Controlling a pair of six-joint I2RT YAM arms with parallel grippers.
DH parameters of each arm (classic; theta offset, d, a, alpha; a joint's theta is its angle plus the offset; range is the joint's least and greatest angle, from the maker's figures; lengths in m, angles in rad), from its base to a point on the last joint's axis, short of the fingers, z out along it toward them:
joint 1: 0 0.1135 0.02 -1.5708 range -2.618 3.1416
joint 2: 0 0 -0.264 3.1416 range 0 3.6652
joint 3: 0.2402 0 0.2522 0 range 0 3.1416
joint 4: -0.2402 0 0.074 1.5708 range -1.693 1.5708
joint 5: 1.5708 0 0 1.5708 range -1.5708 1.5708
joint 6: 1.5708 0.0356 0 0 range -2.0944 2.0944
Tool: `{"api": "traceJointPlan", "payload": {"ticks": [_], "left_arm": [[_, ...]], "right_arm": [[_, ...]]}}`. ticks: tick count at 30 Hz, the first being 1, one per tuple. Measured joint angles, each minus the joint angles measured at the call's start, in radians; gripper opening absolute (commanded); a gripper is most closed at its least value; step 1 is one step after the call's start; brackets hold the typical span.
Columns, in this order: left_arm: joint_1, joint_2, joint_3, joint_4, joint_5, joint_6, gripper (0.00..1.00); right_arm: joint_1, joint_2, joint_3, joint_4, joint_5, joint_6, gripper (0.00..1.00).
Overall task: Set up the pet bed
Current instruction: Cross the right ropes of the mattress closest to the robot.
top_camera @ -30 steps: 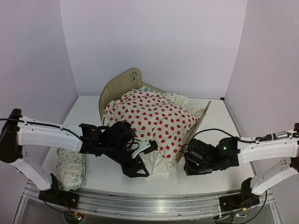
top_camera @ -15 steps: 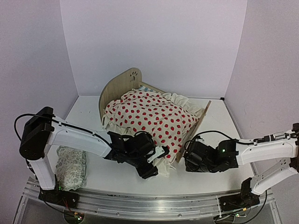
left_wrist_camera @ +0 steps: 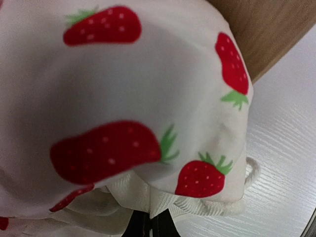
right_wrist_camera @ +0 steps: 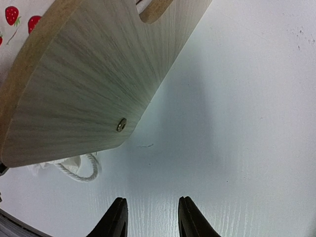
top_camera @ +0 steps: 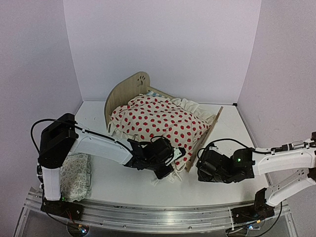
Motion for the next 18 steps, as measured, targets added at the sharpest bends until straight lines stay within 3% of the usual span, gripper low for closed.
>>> {"api": "traceJointPlan", "payload": {"ticks": [10,18], "left_arm": [[0.005,-0.003,0.162,-0.076,0.003,0.018,0.00],[0.017,-0.026,0.201,-0.120,-0.019,0.093,0.00]], "right_arm": [[0.000,0.092,0.006,0.012,-0.013,0.016,0.34],[0.036,0.210,0.063,0.061,0.022,0.122,0.26]]}}
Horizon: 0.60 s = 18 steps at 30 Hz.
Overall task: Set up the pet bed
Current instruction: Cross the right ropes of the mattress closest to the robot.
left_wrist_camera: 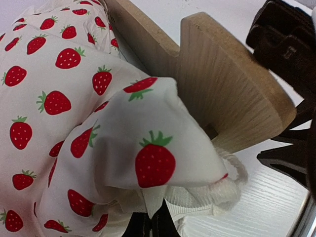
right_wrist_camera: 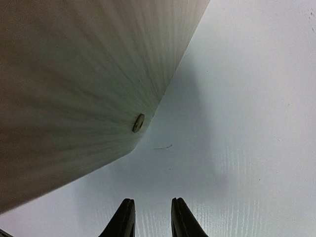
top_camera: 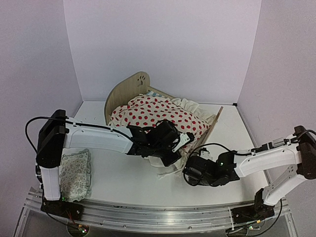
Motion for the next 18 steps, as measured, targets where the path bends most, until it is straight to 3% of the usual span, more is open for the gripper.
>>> {"api": "traceJointPlan", "payload": {"ticks": [18], "left_arm": [[0.059,-0.024,-0.071,0.054,-0.072,0.122,0.00]], "right_arm": [[0.039,0.241,0.182,-0.006,0.168,0.186,0.29]]}}
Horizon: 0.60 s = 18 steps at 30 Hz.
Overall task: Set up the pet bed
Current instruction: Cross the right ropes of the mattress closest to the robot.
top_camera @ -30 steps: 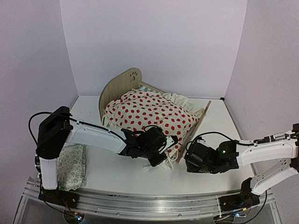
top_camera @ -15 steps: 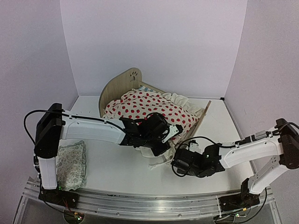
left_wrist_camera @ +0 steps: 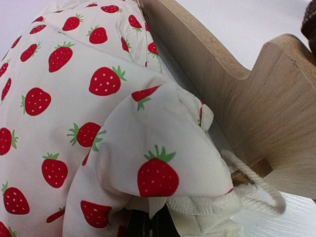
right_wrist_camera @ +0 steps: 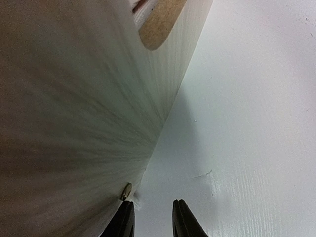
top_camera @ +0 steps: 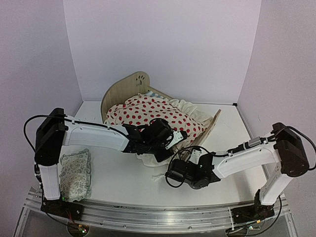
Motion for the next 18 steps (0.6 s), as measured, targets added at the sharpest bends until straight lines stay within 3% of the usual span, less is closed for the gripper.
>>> {"api": "traceJointPlan", "payload": {"ticks": [11,18], "left_arm": [[0.013,0.001,-0.002,0.077,0.031,0.026,0.00],[0.014,0.057,0.071,0.075,0.069,0.025,0.01]], "right_arm": [[0.016,0.028,0.059,-0.114,0.019,0.063,0.32],[-0.059,-0.021,0.036,-0.141,0.072,0.053,0.33]]}}
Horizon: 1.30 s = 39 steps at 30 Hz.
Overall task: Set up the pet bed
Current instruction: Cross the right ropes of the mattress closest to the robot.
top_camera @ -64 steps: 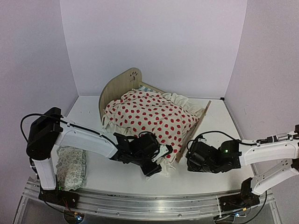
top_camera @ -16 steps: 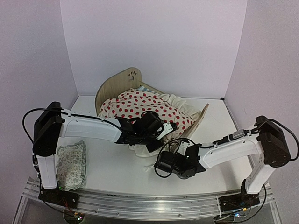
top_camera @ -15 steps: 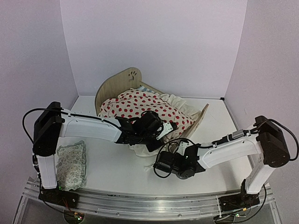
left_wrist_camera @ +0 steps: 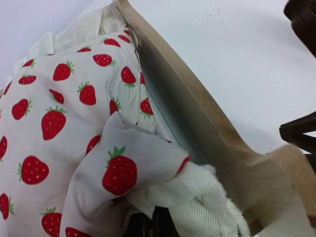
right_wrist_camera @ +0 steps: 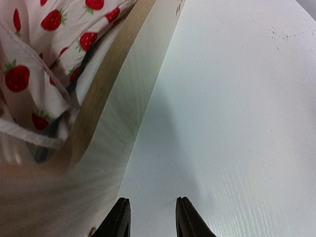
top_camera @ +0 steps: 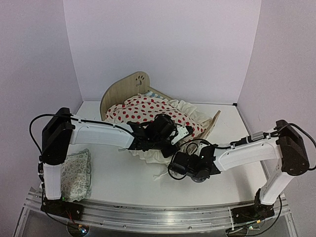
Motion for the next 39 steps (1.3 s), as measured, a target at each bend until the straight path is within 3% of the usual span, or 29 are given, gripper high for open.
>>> {"api": "traceJointPlan", "payload": {"ticks": [7,13,17,27,39], "left_arm": [[0.005,0.116,0.173,-0.036,0.037,-0.041,0.01],[0.010,0.194,0.286,-0.074,0.053,-0.076,0.01],[0.011,0.208,0.301,-0.093,0.057,-0.086,0.01],[0.011,0.143,0.236,-0.140,0.033,-0.050,0.00],[0.014,-0.073,0.128,-0.272,0.010,0.014,0.01]], "right_arm": [[-0.130,-0.071,-0.001,-0.001,-0.012,-0.128,0.36],[-0.264,-0.286,-0.092,0.000,-0.086,-0.244,0.41],[-0.284,-0.387,-0.130,-0.022,-0.176,-0.325,0.45],[-0.218,-0.303,-0.033,-0.062,-0.487,-0.450,0.52],[-0.133,-0.136,0.193,-0.096,-0.598,-0.483,0.58]]}}
